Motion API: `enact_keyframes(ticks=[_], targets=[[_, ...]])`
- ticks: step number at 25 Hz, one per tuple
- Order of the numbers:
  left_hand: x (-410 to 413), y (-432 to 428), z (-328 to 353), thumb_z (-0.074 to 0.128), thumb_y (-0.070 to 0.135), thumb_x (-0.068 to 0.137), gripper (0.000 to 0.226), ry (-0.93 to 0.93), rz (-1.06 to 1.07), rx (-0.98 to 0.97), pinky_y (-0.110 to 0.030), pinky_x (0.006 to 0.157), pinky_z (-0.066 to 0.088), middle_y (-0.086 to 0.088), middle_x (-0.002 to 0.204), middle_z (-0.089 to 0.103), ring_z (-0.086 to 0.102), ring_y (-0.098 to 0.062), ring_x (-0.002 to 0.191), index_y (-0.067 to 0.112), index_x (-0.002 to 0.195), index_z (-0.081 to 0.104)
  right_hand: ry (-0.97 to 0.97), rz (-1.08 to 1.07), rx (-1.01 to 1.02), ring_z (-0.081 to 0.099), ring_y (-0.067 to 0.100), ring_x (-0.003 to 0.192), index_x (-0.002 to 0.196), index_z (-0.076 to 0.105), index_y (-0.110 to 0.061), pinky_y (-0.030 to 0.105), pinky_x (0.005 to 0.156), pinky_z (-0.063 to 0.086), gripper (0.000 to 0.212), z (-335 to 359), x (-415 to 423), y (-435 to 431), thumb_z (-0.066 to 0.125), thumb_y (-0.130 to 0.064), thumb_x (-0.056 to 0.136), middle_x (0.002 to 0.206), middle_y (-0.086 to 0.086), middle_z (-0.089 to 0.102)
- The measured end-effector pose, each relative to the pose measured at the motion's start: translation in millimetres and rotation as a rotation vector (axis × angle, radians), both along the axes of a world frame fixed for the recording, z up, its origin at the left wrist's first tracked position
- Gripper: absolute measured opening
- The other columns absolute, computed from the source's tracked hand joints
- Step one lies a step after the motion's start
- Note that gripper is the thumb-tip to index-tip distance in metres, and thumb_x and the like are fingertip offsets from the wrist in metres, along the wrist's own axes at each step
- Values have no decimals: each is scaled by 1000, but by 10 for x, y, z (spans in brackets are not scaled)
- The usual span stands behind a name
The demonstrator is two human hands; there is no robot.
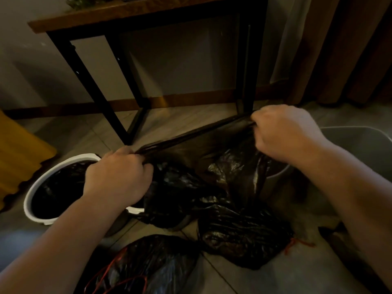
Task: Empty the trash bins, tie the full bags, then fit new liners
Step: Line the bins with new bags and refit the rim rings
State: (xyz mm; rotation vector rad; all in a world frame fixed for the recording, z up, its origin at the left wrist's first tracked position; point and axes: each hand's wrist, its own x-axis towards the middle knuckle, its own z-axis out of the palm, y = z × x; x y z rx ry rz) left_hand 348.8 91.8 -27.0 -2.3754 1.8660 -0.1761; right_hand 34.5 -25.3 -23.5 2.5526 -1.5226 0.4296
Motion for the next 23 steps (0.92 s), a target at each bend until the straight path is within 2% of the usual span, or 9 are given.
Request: enact_keyframes(ticks=[2, 4, 6, 8, 12, 15, 18, 21, 23], targets=[[-17, -24, 23, 34, 71, 96, 57, 22, 165, -29, -42, 68, 59, 4, 82, 58, 59, -22, 74, 27, 91, 70, 48, -97, 49, 53, 10, 60, 90, 58, -34, 31, 52, 42, 7, 174, -85, 62, 60, -29, 96, 73, -10, 53], [42, -37, 65, 50, 72, 92, 50, 57, 225, -92, -42, 68, 60, 1, 78, 60, 61, -25, 71, 25, 91, 67, 86, -142, 108, 56, 11, 63, 100, 66, -37, 31, 52, 45, 12, 333, -194, 98, 59, -28, 95, 75, -9, 59], [91, -55, 83, 72, 42, 88, 31, 179, 170, -180, -47, 75, 59, -2, 96, 61, 63, -30, 86, 21, 110, 65, 150, -192, 186, 59, 14, 66, 104, 68, -37, 32, 52, 45, 17, 394, -266, 133, 57, -27, 96, 78, -7, 60], [76, -58, 82, 77, 14, 82, 50, 305, 84, -234, -50, 85, 56, -8, 120, 57, 61, -35, 107, 13, 129, 59, 167, -203, 274, 58, 16, 73, 110, 67, -31, 32, 58, 46, 17, 379, -270, 162, 58, -24, 98, 87, -3, 59], [9, -32, 14, 73, 2, 84, 71, 438, -35, -324, -47, 113, 42, -6, 158, 39, 43, -36, 141, 14, 150, 50, 238, -127, 414, 61, 18, 98, 136, 61, -28, 32, 80, 56, 43, 340, -272, 243, 66, -21, 95, 120, -1, 54], [-71, -21, -100, 66, 8, 90, 45, 515, -95, -436, -38, 98, 48, 1, 131, 60, 57, -27, 122, 21, 133, 70, 293, -127, 429, 62, 11, 83, 104, 69, -37, 36, 75, 60, 12, 367, -296, 305, 67, -37, 93, 95, -7, 63], [-217, -63, -200, 72, 25, 92, 13, 486, -139, -539, -32, 77, 43, 9, 97, 59, 57, -15, 91, 27, 104, 77, 262, -91, 309, 54, 8, 70, 73, 50, -36, 34, 63, 52, 28, 235, -279, 278, 70, -44, 92, 78, -11, 55], [-226, -133, -359, 78, 14, 85, 19, 347, -141, -441, -37, 77, 48, -4, 105, 58, 58, -25, 92, 13, 103, 75, 234, -6, 346, 58, 14, 86, 88, 55, -40, 33, 68, 50, 19, 41, -219, 245, 65, -23, 91, 99, -12, 54], [-158, -153, -402, 77, 6, 82, 21, 252, -147, -331, -41, 84, 54, -8, 111, 53, 58, -31, 101, 7, 103, 75, 343, 11, 445, 60, 16, 100, 112, 66, -50, 34, 80, 56, 34, -76, -217, 236, 62, -21, 94, 123, -13, 51]])
